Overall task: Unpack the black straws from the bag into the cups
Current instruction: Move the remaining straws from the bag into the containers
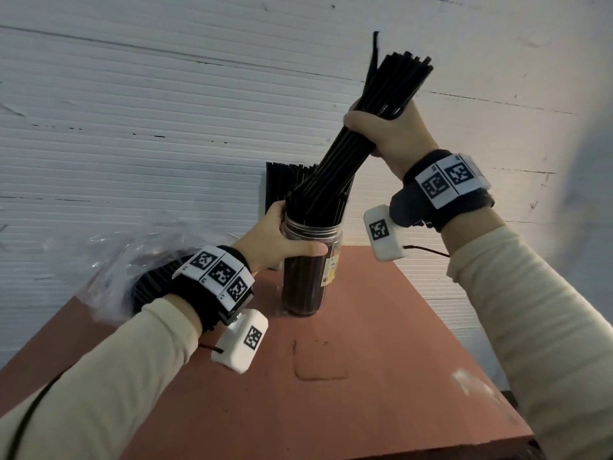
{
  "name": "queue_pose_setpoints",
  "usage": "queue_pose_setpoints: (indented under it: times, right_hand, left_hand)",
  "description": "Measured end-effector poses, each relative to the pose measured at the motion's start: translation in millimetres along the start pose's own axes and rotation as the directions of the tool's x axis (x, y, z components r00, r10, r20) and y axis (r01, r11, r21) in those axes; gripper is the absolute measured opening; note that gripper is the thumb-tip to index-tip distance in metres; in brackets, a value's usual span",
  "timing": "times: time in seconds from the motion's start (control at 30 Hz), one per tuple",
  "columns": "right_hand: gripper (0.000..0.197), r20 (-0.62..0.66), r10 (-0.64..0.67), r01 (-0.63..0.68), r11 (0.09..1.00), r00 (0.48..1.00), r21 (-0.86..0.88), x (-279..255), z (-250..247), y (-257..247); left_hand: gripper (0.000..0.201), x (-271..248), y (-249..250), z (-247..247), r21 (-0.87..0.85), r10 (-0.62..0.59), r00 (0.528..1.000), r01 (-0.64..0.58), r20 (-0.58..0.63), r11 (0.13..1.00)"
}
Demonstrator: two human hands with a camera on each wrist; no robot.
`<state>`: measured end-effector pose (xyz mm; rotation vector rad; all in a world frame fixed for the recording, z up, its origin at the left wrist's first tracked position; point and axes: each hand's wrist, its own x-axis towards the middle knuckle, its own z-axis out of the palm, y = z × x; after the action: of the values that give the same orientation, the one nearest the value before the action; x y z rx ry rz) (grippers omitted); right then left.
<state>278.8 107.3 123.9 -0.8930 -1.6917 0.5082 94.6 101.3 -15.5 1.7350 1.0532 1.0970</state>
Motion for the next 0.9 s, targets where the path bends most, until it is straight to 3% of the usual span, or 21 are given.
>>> queue_pose_setpoints:
  times: [0.13,0.27,0.33,0.5,0.57,0.63,0.7,0.77,0.83,0.9]
  right_hand:
    - [0.007,0.118,-0.044,0.056,0.994,0.992,-0.099,-1,5,-2]
    - [0.012,0.275,-0.009,0.071,0.974,0.961,-0.217,-5,16,2]
    - [0.021,0.269,-0.016,0.082,0.969,0.963,-0.234,-5,19,4]
    - [0.016,0.087,-0.050,0.059,0.992,0.995,-0.112,-3,10,-1]
    - [0.017,0.144,-0.020,0.044,0.986,0.989,-0.164,-4,12,3]
    - [0.017,0.286,0.056,0.017,0.969,0.957,-0.247,-7,18,12]
    - [0.029,0.386,0.160,-0.029,0.946,0.909,-0.324,-14,27,27]
    - [0.063,0.348,0.229,-0.059,0.898,0.909,-0.436,-19,31,41]
    - [0.069,0.336,0.220,-0.028,0.870,0.916,-0.492,-24,33,46]
    - [0.078,0.284,0.158,-0.027,0.909,0.946,-0.416,-31,33,42]
  left_hand:
    - [0.098,0,-3,0,-0.005,0.007,1.000,-0.007,0.002,1.000]
    - [0.090,0,-3,1,-0.011,0.003,1.000,-0.003,0.005,1.000]
    - [0.093,-1,-2,1,-0.021,0.012,1.000,-0.012,0.011,1.000]
    - [0.103,-2,-5,2,-0.025,0.037,0.999,-0.036,0.017,0.999]
    - [0.103,-2,-5,2,-0.017,0.030,1.000,-0.030,0.010,0.999]
    - [0.097,-3,-5,2,0.001,0.023,1.000,-0.023,0.004,1.000]
    - [0.089,-4,-4,3,0.006,0.021,1.000,-0.021,-0.001,1.000]
    - [0.087,-5,-4,4,0.009,0.029,1.000,-0.029,0.001,1.000]
    - [0.087,-4,-5,4,0.004,0.032,0.999,-0.032,0.004,0.999]
    - [0.089,-4,-7,4,-0.002,0.031,0.999,-0.031,0.010,1.000]
